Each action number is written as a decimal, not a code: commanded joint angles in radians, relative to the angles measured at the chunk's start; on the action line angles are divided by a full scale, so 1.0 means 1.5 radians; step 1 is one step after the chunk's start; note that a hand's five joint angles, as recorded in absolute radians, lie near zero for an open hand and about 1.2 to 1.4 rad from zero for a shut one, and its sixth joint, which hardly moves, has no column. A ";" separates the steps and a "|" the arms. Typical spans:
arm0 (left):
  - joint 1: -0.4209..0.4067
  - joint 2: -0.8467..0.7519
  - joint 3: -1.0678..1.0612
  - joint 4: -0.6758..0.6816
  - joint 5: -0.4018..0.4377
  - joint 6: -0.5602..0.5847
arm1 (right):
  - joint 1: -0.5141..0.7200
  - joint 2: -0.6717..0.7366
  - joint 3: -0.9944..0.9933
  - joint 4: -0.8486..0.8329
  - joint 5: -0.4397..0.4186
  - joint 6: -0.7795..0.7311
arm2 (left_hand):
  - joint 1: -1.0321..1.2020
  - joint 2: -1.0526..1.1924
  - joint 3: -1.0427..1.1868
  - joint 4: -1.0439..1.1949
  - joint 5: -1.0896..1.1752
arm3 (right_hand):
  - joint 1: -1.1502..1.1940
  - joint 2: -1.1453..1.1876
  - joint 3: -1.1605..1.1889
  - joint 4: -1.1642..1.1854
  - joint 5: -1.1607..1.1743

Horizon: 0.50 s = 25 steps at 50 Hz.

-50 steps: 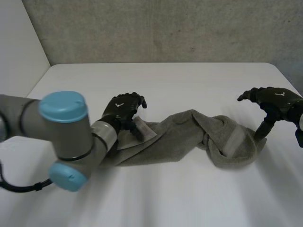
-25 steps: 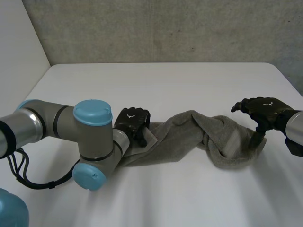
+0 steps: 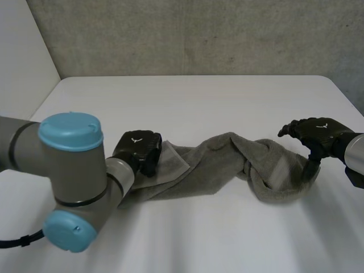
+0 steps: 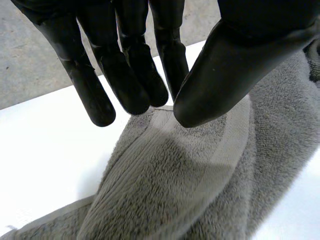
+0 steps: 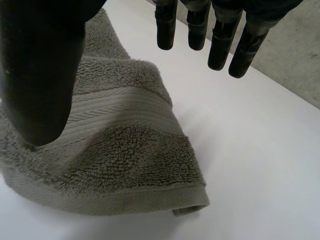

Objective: Fold the towel.

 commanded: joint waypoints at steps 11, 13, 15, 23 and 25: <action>-0.029 -0.022 -0.025 0.104 0.004 0.000 | 0.012 0.002 0.008 0.010 0.002 -0.003 | -0.655 -0.668 -0.673 -0.676 -0.659 | -0.038 -0.050 -0.042 -0.053 -0.037; -0.048 -0.051 0.009 0.122 -0.001 0.001 | 0.014 0.005 0.009 0.010 0.002 -0.003 | -0.653 -0.666 -0.672 -0.674 -0.657 | -0.038 -0.050 -0.042 -0.053 -0.037; -0.054 -0.066 0.028 0.124 -0.002 0.002 | 0.015 0.006 0.012 0.009 0.001 -0.004 | -0.651 -0.664 -0.670 -0.672 -0.655 | -0.038 -0.050 -0.042 -0.053 -0.037; -0.078 -0.149 0.119 0.115 -0.001 0.004 | 0.021 0.010 0.017 0.008 0.021 -0.031 | -0.602 -0.615 -0.621 -0.623 -0.606 | -0.040 -0.052 -0.044 -0.054 -0.038; -0.082 -0.166 0.134 0.114 -0.001 0.004 | 0.022 0.014 0.017 0.008 0.028 -0.034 | -0.573 -0.586 -0.591 -0.594 -0.576 | -0.040 -0.052 -0.044 -0.054 -0.039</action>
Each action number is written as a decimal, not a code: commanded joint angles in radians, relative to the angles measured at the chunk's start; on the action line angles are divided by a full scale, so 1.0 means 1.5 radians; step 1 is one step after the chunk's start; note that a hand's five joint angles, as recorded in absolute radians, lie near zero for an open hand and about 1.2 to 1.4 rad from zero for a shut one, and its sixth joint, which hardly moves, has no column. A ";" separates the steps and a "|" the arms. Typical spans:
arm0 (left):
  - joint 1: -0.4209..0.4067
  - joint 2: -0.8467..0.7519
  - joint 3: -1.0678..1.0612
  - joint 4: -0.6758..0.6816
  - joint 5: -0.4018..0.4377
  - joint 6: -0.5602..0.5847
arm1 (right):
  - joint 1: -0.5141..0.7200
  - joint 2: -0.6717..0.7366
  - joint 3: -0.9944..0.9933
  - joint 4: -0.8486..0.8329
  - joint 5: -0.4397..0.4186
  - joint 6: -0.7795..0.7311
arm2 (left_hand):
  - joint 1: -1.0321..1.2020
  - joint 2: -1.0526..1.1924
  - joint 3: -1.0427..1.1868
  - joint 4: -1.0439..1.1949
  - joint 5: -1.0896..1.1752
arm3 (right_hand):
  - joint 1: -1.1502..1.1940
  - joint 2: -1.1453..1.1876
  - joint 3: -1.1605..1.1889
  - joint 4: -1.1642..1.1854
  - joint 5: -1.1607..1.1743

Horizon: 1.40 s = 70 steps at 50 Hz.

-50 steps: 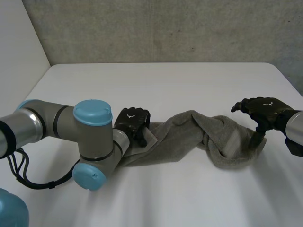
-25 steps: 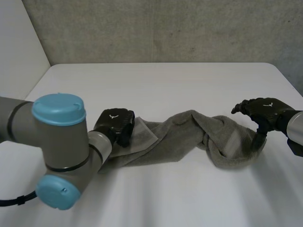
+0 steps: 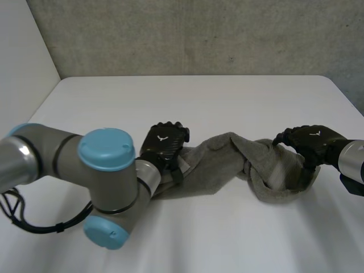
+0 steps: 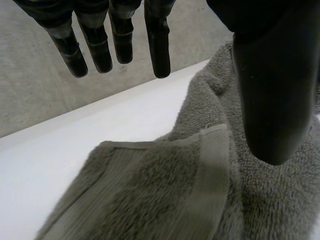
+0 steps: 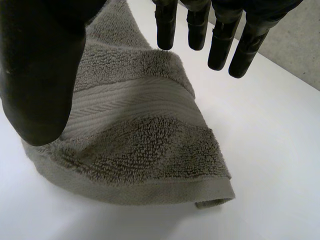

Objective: Fold the towel.

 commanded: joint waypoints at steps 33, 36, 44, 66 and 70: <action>-0.011 -0.056 0.046 -0.069 -0.095 0.002 | 0.011 0.022 0.007 -0.009 0.030 -0.024 | 0.259 0.257 0.254 0.253 0.264 | -0.040 -0.052 -0.044 -0.054 -0.039; -0.010 -0.049 0.036 -0.068 -0.095 0.002 | 0.020 0.022 0.007 -0.010 0.030 -0.024 | 0.259 0.257 0.254 0.253 0.264 | -0.040 -0.052 -0.044 -0.054 -0.039; 0.000 -0.007 -0.005 -0.067 -0.098 0.001 | 0.023 0.022 0.010 -0.009 0.032 -0.025 | 0.270 0.268 0.266 0.265 0.275 | -0.040 -0.052 -0.044 -0.054 -0.039; 0.039 0.075 -0.122 -0.061 -0.093 -0.006 | 0.032 0.021 0.012 -0.009 0.037 -0.028 | 0.526 0.524 0.522 0.521 0.531 | -0.040 -0.052 -0.044 -0.054 -0.039; 0.047 0.076 -0.129 -0.061 -0.092 -0.007 | 0.033 0.022 0.012 -0.009 0.038 -0.029 | 0.597 0.595 0.592 0.592 0.602 | -0.040 -0.052 -0.044 -0.054 -0.039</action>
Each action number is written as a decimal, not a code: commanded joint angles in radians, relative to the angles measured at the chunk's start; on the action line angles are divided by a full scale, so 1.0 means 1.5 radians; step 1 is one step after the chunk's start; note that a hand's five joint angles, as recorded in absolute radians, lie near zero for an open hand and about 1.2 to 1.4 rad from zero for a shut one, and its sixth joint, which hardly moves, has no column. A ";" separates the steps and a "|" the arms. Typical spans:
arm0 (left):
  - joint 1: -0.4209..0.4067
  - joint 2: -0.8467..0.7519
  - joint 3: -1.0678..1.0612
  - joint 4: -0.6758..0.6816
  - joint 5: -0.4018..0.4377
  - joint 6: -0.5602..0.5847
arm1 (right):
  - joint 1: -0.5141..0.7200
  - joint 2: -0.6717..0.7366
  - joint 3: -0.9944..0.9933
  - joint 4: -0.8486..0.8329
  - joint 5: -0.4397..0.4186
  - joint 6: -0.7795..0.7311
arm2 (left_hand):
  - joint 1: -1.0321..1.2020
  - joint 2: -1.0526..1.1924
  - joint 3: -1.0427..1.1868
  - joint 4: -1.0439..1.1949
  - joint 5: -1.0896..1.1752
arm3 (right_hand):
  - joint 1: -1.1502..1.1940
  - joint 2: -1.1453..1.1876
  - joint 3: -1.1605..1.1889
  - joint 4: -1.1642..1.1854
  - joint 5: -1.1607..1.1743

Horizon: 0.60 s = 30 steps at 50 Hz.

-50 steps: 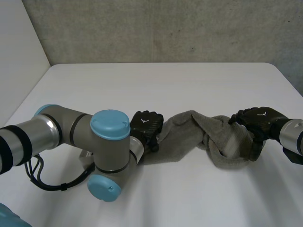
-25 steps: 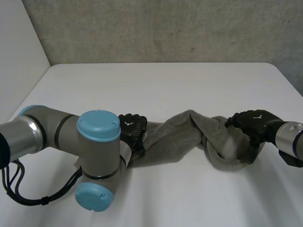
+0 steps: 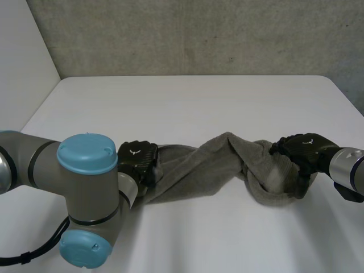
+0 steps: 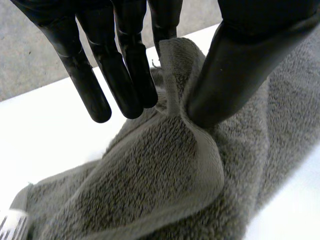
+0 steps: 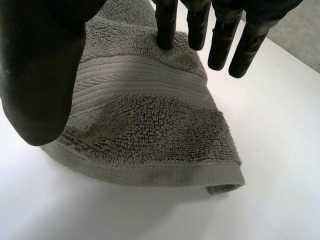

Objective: Fold the towel.

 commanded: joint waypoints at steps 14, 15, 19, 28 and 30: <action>0.071 0.063 -0.038 0.005 0.003 -0.004 | -0.002 -0.029 -0.010 0.011 0.006 0.004 | 0.233 0.217 0.222 0.218 0.226 | -0.036 -0.048 -0.040 -0.050 -0.035; 0.083 0.076 -0.041 0.008 0.003 -0.004 | -0.003 -0.042 -0.010 0.012 0.005 0.006 | 0.233 0.217 0.222 0.218 0.226 | -0.028 -0.041 -0.033 -0.043 -0.027; 0.126 0.115 -0.061 0.027 0.005 -0.004 | -0.004 -0.082 0.000 0.013 -0.003 0.005 | 0.233 0.217 0.222 0.218 0.226 | 0.040 0.028 0.035 0.025 0.041; 0.169 0.139 -0.073 0.059 0.008 -0.003 | 0.009 -0.138 0.123 -0.016 -0.026 -0.030 | 0.233 0.217 0.222 0.218 0.226 | 0.142 0.130 0.137 0.127 0.143; 0.175 0.139 -0.072 0.059 0.008 -0.003 | 0.016 -0.141 0.156 -0.038 -0.043 -0.056 | 0.233 0.217 0.222 0.218 0.226 | 0.163 0.151 0.159 0.149 0.165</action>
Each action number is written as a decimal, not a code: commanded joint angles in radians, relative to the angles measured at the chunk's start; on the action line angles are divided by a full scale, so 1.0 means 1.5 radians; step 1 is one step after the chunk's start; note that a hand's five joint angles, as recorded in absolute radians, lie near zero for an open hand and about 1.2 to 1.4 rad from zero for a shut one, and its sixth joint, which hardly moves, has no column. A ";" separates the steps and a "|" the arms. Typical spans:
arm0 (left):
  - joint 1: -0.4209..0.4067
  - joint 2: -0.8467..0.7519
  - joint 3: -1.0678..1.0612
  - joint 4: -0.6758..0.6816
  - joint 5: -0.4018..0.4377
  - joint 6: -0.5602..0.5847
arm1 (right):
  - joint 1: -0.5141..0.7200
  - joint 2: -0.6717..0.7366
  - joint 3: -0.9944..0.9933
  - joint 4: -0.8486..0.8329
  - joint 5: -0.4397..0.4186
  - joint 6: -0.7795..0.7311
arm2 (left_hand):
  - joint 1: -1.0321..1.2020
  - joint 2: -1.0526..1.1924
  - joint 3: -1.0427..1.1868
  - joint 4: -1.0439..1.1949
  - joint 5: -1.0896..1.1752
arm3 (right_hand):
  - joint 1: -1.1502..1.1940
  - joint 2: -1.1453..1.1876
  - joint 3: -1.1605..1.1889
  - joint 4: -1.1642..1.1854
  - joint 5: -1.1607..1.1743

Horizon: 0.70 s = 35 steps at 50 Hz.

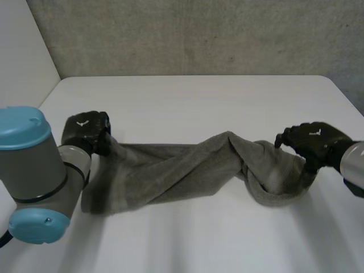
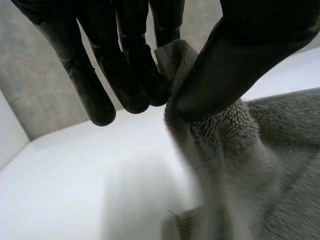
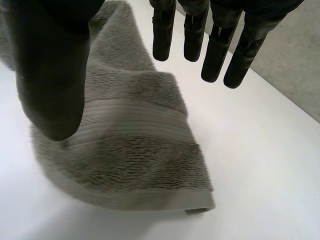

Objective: Fold the towel.

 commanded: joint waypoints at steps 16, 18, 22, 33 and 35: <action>0.044 -0.008 0.005 0.012 0.001 -0.002 | 0.053 0.033 0.257 -0.305 -0.048 -0.201 | 0.076 0.033 0.033 0.025 0.065 | 0.062 0.062 0.057 0.059 0.049; 0.046 -0.008 0.005 0.012 0.001 -0.005 | 0.058 0.043 0.257 -0.321 -0.042 -0.201 | 0.076 0.033 0.033 0.025 0.065 | 0.064 0.064 0.059 0.061 0.051; 0.049 -0.008 0.004 0.012 0.002 -0.010 | 0.067 0.060 0.257 -0.354 -0.024 -0.201 | 0.076 0.033 0.033 0.025 0.065 | 0.070 0.070 0.065 0.066 0.057; 0.049 -0.013 0.005 0.013 0.001 -0.010 | 0.099 0.104 0.257 -0.470 0.029 -0.195 | 0.076 0.033 0.033 0.025 0.065 | 0.338 0.338 0.333 0.335 0.325; 0.049 -0.013 0.005 0.016 0.001 -0.010 | 0.099 0.111 0.250 -0.483 0.030 -0.177 | 0.076 0.033 0.033 0.025 0.065 | 0.550 0.550 0.545 0.547 0.537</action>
